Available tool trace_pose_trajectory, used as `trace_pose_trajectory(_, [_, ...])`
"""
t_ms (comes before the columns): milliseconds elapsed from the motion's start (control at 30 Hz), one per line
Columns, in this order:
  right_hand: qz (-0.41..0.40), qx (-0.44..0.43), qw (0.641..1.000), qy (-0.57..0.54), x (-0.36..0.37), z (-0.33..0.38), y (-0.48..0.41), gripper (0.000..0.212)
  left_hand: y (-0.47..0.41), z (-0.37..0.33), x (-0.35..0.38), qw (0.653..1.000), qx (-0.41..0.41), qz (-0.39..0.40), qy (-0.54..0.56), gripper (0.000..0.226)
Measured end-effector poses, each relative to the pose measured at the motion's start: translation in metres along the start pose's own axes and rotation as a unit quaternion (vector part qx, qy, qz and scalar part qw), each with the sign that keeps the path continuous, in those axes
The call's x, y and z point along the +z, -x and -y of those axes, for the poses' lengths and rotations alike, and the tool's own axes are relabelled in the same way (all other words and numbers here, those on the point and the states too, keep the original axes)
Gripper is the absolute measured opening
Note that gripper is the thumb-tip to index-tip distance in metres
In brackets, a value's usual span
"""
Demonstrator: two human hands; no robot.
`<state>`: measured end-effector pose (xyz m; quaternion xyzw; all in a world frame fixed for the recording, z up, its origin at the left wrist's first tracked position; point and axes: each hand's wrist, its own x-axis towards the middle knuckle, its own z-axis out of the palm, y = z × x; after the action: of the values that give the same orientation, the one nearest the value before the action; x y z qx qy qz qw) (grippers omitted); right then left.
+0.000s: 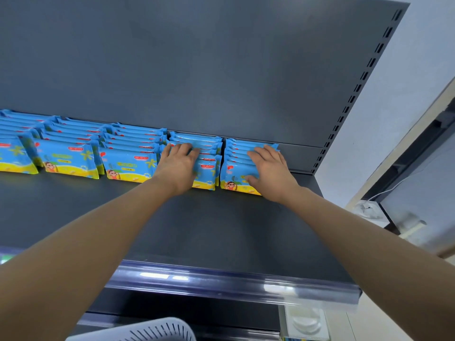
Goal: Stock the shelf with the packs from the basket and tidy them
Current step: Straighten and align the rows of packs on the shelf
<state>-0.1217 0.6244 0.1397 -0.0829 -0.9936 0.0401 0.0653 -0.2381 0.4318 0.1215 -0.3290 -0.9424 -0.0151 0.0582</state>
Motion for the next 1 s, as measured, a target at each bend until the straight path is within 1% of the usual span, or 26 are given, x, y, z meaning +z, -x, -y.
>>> trace_pose_trajectory(167, [0.008, 0.008, 1.000, -0.011, 0.001, 0.001, 0.001, 0.061, -0.004, 0.002, 0.002, 1.000, 0.006, -0.012, 0.009, 0.063])
trace_pose_trajectory(400, [0.013, 0.006, 1.000, -0.019, 0.002, 0.005, 0.001, 0.061, -0.003, 0.007, 0.006, 1.000, 0.017, -0.021, -0.001, 0.072])
trace_pose_trajectory(533, [0.011, 0.003, 1.000, -0.015, 0.001, 0.006, 0.000, 0.060, -0.003, 0.007, 0.010, 0.999, 0.041, -0.025, -0.012, 0.076])
trace_pose_trajectory(667, [0.013, 0.003, 1.000, -0.012, 0.001, 0.006, 0.001, 0.060, -0.006, 0.010, 0.011, 0.998, 0.051, -0.032, -0.021, 0.073])
trace_pose_trajectory(867, [0.020, 0.008, 1.000, -0.013, 0.003, 0.006, 0.003, 0.060, -0.007, 0.013, 0.009, 0.998, 0.046, -0.027, 0.014, 0.061])
trace_pose_trajectory(1000, [0.024, 0.010, 1.000, -0.017, 0.003, 0.006, 0.003, 0.060, -0.004, 0.011, 0.005, 0.998, 0.048, -0.022, 0.020, 0.061])
